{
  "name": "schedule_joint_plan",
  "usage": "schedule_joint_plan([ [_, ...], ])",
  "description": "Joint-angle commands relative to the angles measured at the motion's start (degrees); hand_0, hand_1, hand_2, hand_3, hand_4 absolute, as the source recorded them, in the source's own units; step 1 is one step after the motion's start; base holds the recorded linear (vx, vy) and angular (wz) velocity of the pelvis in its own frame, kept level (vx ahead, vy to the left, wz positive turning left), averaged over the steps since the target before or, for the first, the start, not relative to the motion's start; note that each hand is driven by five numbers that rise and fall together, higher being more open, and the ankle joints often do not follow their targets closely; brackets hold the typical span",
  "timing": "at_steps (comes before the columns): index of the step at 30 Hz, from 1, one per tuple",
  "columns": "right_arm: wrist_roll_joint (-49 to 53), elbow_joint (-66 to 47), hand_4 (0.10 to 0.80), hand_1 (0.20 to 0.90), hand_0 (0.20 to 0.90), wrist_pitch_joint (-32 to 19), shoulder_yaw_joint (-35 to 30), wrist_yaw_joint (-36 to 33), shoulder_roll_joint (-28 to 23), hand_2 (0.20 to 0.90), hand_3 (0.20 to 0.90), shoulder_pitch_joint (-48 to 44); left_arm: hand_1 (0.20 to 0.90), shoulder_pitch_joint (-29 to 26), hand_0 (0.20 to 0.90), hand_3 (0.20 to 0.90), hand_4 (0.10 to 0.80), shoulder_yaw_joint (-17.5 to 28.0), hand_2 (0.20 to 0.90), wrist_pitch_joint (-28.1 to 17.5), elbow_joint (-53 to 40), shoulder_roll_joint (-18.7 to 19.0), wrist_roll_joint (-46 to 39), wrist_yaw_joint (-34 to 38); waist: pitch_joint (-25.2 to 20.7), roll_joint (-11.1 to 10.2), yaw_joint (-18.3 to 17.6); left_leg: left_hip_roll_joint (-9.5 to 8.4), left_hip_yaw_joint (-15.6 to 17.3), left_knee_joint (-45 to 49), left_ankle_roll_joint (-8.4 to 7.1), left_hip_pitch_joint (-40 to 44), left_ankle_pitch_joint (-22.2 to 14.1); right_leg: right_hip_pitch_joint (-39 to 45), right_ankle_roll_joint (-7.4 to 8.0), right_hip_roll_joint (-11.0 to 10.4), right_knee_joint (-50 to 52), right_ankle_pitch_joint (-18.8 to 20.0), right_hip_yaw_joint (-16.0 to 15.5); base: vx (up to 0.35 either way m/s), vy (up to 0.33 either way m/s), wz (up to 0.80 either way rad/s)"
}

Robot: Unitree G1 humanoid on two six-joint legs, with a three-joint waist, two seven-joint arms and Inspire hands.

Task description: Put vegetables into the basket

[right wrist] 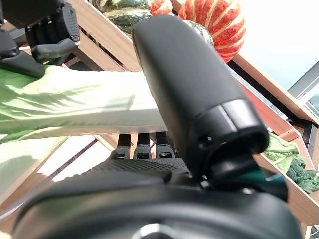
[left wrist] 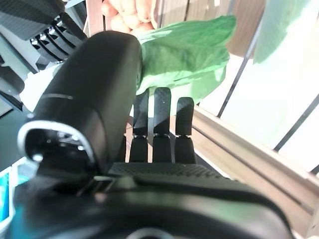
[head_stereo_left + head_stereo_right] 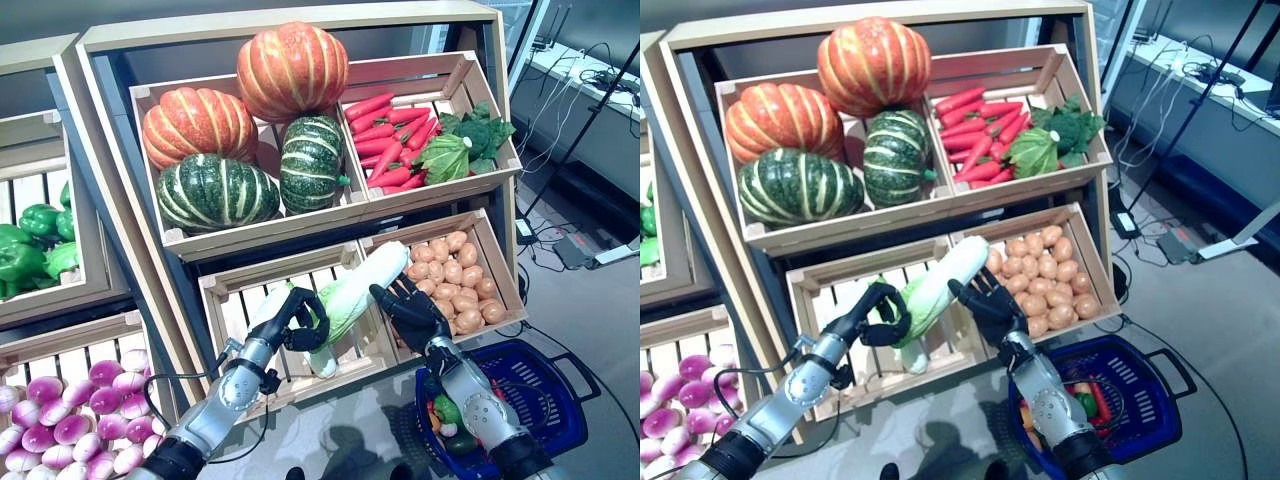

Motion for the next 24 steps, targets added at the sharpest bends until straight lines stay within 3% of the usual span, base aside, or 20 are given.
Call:
schedule_joint_plan([
  [1, 1.9, -5.1, 0.800, 0.900, 0.900, -6.7, -3.3, 6.3, 1.8, 0.900, 0.900, -3.5, 0.300, -8.6, 0.300, 0.300, 0.400, 2.7, 0.300, -6.9, -4.8, 3.3, 2.7, 4.4, -1.9, -2.6, -0.6, -1.06, -2.4, 0.1, 0.18, -0.2, -2.9, 2.7, 3.35, -4.4, 0.2, -0.6, 0.9, 0.000, 0.000, 0.00],
  [24, 8.3, -7.0, 0.800, 0.900, 0.900, -7.4, -2.3, 10.3, 3.2, 0.900, 0.900, -7.6, 0.300, -11.6, 0.300, 0.300, 0.400, -4.5, 0.300, -11.8, -8.1, 4.8, 6.1, -1.9, -2.1, -2.3, -1.0, -0.76, -1.7, 0.1, 0.15, -0.2, -3.1, 2.7, 3.54, -4.3, 0.2, -0.7, 1.5, 0.000, 0.000, 0.00],
])
